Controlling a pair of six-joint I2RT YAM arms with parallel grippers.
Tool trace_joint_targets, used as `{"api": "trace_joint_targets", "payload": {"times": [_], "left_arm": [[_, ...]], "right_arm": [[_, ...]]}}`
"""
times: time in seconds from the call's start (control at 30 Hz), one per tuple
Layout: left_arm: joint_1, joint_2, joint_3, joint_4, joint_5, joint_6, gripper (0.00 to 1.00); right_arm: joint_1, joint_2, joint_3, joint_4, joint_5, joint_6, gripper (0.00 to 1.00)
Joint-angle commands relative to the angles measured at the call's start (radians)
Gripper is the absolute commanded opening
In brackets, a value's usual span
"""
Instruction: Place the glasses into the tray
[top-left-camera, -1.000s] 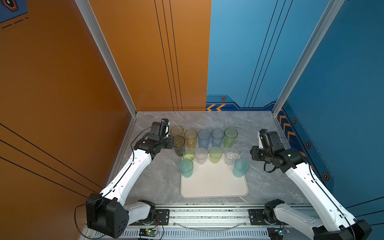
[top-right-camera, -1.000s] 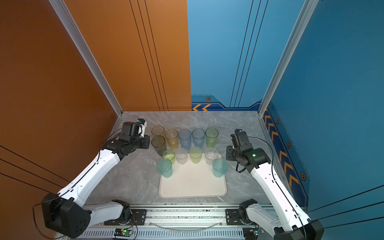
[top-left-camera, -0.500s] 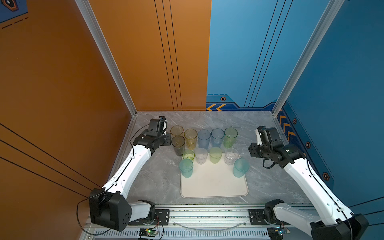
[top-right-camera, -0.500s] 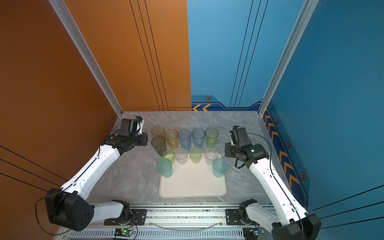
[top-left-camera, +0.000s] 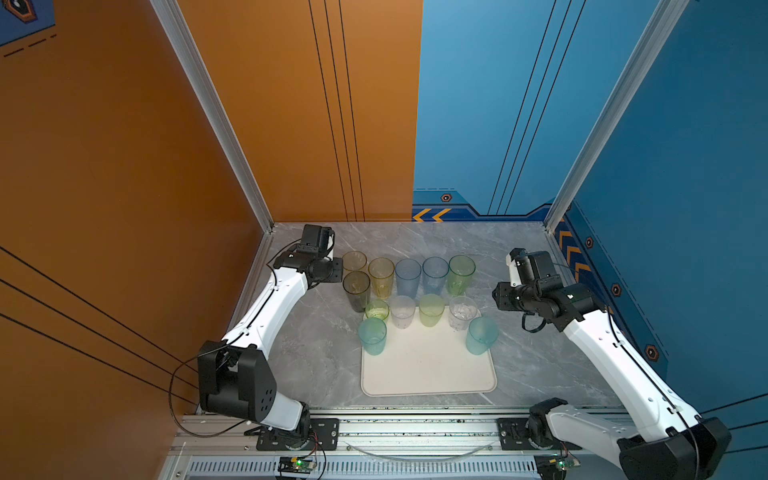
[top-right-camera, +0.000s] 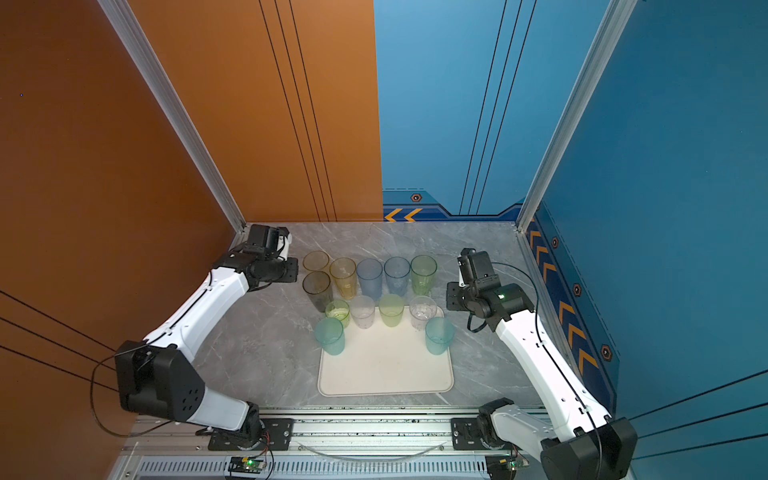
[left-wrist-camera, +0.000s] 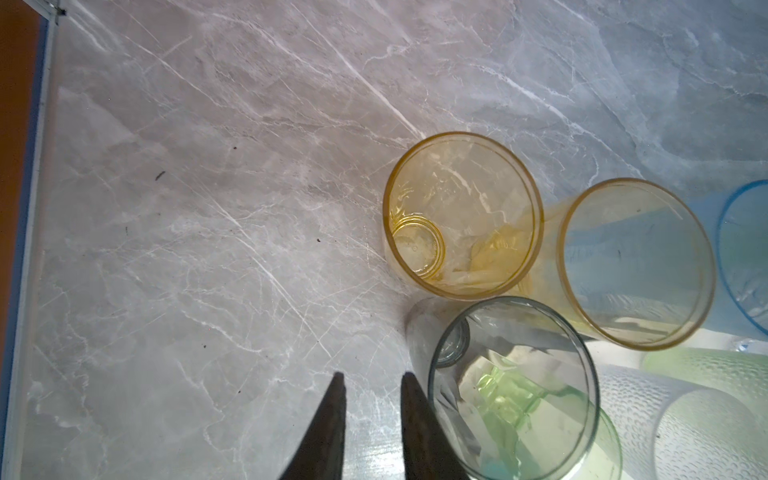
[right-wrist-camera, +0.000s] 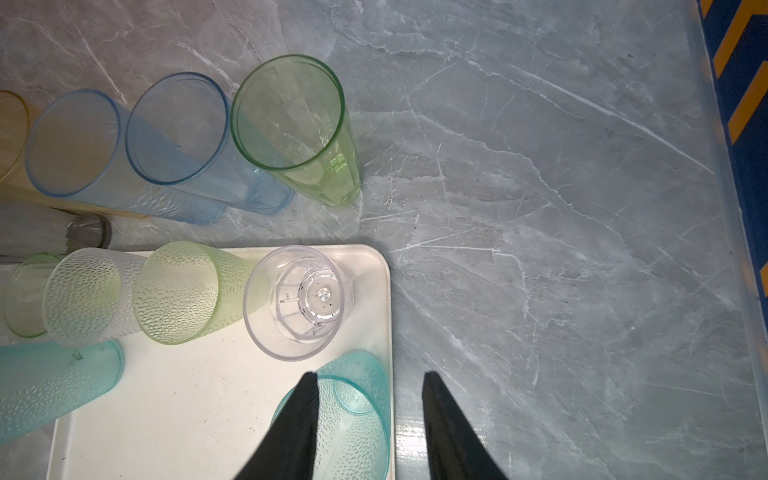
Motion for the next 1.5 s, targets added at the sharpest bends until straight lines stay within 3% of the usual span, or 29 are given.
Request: {"api": "trace_joint_targets", "payload": {"times": [0.0, 0.83, 1.13, 1.47], "left_arm": [[0.013, 0.043, 0.060, -0.023, 0.044, 0.006, 0.26], [0.034, 0.293, 0.255, -0.023, 0.102, 0.043, 0.26], [0.017, 0.338, 0.290, -0.038, 0.057, 0.068, 0.25], [-0.010, 0.377, 0.340, -0.057, 0.022, 0.087, 0.17]], "right_arm": [[-0.007, 0.019, 0.036, 0.018, -0.015, -0.024, 0.40], [-0.008, 0.112, 0.068, 0.038, -0.028, -0.031, 0.41], [-0.008, 0.126, 0.075, 0.039, -0.027, -0.033, 0.40], [-0.008, 0.132, 0.074, 0.042, -0.030, -0.033, 0.40]]}}
